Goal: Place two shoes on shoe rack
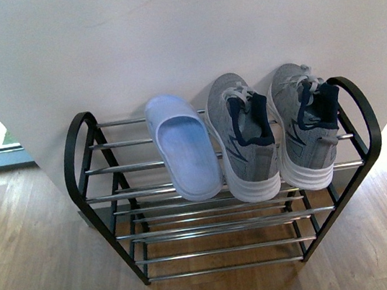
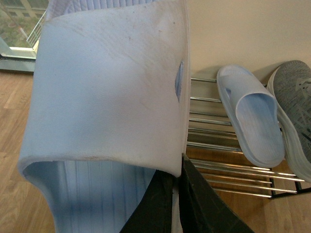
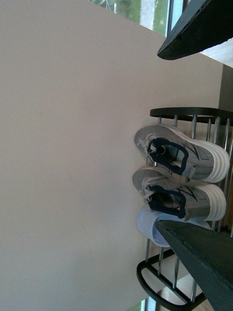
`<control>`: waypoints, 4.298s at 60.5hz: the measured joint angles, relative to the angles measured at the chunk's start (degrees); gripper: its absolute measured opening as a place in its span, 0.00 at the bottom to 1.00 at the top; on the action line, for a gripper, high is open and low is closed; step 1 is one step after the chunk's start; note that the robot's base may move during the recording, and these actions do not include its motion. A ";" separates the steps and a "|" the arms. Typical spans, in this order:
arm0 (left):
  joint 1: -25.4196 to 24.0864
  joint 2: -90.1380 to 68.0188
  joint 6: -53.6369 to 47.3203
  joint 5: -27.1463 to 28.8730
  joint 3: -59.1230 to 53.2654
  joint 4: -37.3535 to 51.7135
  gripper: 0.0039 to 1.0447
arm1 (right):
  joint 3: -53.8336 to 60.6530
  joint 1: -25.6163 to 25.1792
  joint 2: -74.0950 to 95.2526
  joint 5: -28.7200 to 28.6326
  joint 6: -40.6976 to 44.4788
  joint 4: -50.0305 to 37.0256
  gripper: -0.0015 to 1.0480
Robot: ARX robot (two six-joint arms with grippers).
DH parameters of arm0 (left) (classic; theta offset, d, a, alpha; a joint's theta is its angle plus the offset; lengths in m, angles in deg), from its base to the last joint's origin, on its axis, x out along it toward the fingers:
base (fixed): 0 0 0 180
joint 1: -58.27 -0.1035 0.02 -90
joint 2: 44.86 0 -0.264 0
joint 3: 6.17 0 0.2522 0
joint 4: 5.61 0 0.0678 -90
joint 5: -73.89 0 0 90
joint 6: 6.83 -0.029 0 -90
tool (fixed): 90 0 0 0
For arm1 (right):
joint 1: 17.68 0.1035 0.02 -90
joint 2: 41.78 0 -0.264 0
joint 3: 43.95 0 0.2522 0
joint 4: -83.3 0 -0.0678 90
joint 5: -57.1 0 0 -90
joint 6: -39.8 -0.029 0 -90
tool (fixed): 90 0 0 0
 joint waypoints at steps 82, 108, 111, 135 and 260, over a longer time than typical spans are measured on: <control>-8.33 -70.20 7.76 -16.92 54.88 -5.22 0.01 | 0.00 0.00 0.00 -0.02 0.00 0.00 0.91; -5.22 -72.04 6.56 -18.75 58.36 -5.99 0.01 | 0.00 0.00 0.00 -0.02 0.00 0.00 0.91; -5.07 -72.32 6.58 -18.16 58.93 -6.73 0.01 | 0.00 0.00 0.00 -0.02 0.00 0.00 0.91; -7.28 -80.76 5.18 -15.61 68.96 -13.16 0.01 | 0.00 0.00 0.00 -0.02 0.00 0.00 0.91; -9.70 19.17 -12.52 -8.26 -10.27 22.29 0.53 | 0.00 0.00 0.00 -0.11 0.00 0.00 0.91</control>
